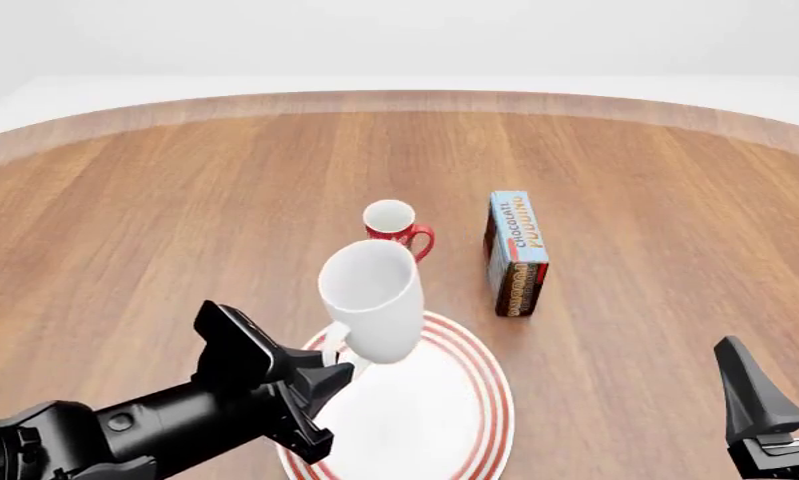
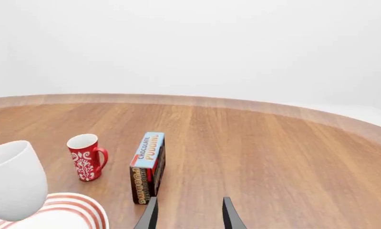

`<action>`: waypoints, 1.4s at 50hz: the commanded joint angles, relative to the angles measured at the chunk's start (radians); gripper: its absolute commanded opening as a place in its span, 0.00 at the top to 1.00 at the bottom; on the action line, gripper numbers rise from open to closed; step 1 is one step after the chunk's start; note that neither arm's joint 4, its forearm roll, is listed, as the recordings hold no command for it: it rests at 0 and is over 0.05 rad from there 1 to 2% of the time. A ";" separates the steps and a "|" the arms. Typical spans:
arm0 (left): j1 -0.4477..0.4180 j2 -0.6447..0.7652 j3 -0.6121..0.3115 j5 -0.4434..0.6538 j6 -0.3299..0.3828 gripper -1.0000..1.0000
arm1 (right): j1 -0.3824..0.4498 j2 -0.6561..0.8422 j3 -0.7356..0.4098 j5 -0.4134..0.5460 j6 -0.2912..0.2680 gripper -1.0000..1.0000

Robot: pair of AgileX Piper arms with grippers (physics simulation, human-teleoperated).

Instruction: Pick up the white mug and put it on the plate, and put the chocolate pudding to the right of the plate.

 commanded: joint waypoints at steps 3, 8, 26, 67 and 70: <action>-0.015 0.022 0.027 -0.032 -0.031 1.00 | 0.000 0.000 0.000 -0.001 -0.001 0.00; -0.015 0.024 0.039 -0.034 -0.044 1.00 | 0.001 0.000 0.000 -0.001 -0.001 0.00; -0.025 0.060 0.073 -0.075 -0.083 1.00 | 0.001 0.000 0.000 -0.002 -0.001 0.00; -0.045 0.192 0.124 -0.226 -0.156 1.00 | 0.002 0.000 0.000 -0.003 -0.002 0.00; -0.048 0.196 0.124 -0.225 -0.159 1.00 | 0.002 0.000 0.000 -0.002 -0.002 0.00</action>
